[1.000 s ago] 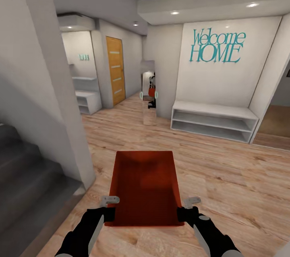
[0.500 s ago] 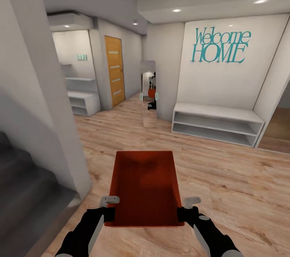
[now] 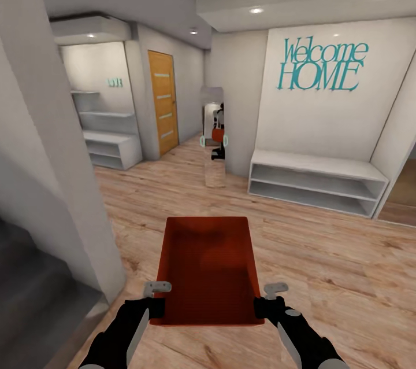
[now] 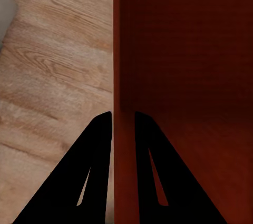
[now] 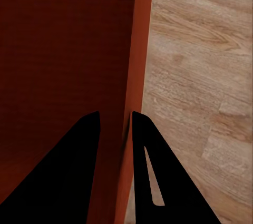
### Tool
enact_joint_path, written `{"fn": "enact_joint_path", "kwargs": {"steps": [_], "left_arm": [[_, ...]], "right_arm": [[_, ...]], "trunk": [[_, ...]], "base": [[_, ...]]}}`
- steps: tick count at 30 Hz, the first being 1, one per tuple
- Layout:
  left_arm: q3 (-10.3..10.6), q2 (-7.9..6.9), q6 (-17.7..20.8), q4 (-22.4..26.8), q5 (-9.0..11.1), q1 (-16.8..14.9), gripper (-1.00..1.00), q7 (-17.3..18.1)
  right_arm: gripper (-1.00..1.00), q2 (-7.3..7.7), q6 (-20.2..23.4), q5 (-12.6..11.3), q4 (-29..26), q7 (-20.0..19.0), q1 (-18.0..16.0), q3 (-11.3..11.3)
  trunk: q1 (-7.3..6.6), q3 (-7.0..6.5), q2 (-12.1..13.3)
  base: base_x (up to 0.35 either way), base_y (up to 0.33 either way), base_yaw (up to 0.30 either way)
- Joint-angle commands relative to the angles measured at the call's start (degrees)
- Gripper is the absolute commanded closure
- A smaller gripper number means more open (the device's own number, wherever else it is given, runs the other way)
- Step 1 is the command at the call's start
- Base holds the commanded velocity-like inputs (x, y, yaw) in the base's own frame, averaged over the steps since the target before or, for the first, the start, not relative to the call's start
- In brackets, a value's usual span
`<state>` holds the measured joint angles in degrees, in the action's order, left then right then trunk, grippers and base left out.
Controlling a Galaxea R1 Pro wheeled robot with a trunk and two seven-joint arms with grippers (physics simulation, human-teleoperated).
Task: Move the two storage containers from the living room to the garage. In the garage, place one container on the floor and stack the other container on top of it (either order is fine).
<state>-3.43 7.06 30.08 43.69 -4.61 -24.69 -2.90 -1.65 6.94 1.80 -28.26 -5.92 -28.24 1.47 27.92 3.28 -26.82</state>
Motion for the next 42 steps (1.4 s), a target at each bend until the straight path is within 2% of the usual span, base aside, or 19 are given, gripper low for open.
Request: {"fn": "enact_joint_path", "kwargs": {"steps": [1, 42], "left_arm": [[-0.26, -0.66, 0.41, -0.01, -2.51, -0.02, 1.00, -0.52], [-0.26, -0.65, 0.41, -0.01, -2.51, -0.03, 1.00, -0.52]], "right_arm": [[1.00, 0.06, 0.00, 0.31, -0.31, 0.12, -0.07, 0.02], [1.00, 0.06, 0.00, 0.31, -0.31, 0.07, -0.07, 0.02]], "trunk": [[0.06, 0.12, -0.11], [0.06, 0.12, -0.11]], "base": [[0.327, 0.000, 0.000], [0.327, 0.000, 0.000]]}}
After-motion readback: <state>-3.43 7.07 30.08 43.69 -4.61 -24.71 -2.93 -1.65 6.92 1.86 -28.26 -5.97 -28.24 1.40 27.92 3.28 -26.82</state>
